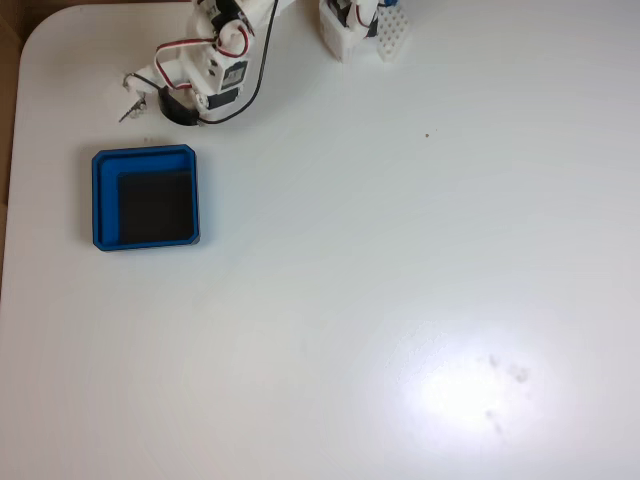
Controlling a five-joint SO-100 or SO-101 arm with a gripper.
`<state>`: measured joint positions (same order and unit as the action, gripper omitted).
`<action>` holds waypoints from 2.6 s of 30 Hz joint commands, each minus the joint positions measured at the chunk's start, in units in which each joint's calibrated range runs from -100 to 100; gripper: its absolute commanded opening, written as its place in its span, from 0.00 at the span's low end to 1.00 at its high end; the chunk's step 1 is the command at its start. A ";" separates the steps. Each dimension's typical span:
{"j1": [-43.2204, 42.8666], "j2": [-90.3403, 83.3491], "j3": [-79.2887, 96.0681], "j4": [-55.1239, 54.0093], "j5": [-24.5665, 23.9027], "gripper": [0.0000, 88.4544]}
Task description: Pick the black tape roll and drop it in the blue box
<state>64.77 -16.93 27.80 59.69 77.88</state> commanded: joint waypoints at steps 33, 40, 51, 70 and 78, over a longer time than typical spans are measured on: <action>-7.17 25.30 -40.11 -0.12 0.31 0.02; -9.32 26.97 -40.20 -0.78 0.22 0.02; -9.42 27.05 -40.29 -0.78 0.22 0.02; -9.32 32.90 -40.29 -8.62 0.13 0.02; -9.32 32.90 -40.20 -8.45 0.22 0.03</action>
<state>55.27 16.60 -8.16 52.38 77.88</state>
